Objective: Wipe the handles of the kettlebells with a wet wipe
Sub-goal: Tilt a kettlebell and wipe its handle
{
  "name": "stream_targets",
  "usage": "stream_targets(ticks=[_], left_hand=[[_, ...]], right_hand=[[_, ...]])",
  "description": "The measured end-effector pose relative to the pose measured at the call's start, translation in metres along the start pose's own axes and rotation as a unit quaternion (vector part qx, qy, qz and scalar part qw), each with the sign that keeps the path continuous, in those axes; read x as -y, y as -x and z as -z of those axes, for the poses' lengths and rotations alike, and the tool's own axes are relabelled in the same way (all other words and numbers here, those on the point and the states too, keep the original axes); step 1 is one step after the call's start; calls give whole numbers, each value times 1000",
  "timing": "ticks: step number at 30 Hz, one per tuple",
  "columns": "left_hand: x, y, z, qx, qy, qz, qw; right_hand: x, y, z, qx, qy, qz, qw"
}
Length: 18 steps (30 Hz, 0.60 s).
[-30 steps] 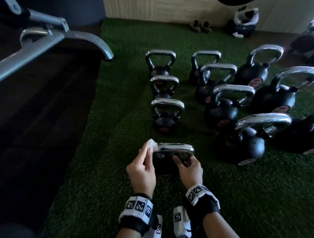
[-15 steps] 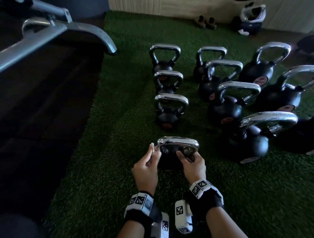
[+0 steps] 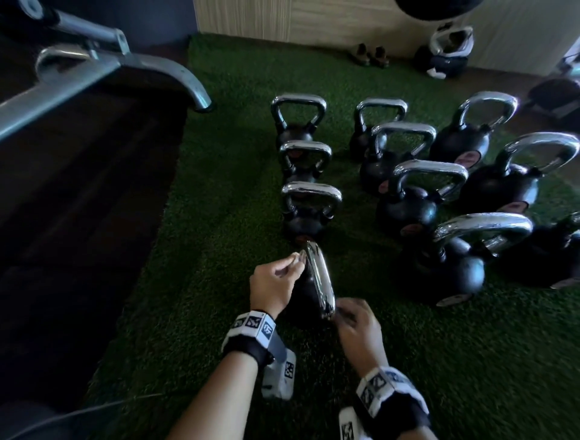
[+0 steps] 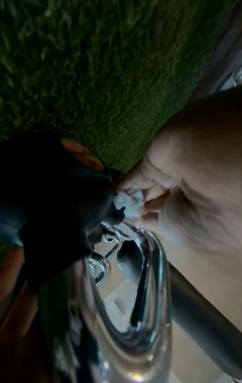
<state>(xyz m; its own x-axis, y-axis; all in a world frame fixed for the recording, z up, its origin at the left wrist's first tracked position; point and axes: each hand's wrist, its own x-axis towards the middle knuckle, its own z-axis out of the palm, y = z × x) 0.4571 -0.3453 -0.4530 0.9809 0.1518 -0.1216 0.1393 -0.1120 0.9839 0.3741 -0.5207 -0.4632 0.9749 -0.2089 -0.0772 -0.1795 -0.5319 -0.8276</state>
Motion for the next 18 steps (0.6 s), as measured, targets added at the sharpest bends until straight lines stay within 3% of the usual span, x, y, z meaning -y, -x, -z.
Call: stream_targets(ticks=[3, 4, 8, 12, 18], left_hand=[[4, 1, 8, 35, -25, -4, 999], [5, 3, 9, 26, -33, -15, 999], [-1, 5, 3, -6, -45, -24, 999], [-13, 10, -10, -37, 70, -23, 997], [-22, 1, -9, -45, 143, 27, 988]], right_hand=[[11, -33, -2, 121, -110, -73, 984], [15, -41, -6, 131, -102, -75, 983], [18, -52, -16, 115, -89, -76, 986], [17, -50, -18, 105, -121, -102, 982], [18, -50, -20, 92, -122, -101, 983]])
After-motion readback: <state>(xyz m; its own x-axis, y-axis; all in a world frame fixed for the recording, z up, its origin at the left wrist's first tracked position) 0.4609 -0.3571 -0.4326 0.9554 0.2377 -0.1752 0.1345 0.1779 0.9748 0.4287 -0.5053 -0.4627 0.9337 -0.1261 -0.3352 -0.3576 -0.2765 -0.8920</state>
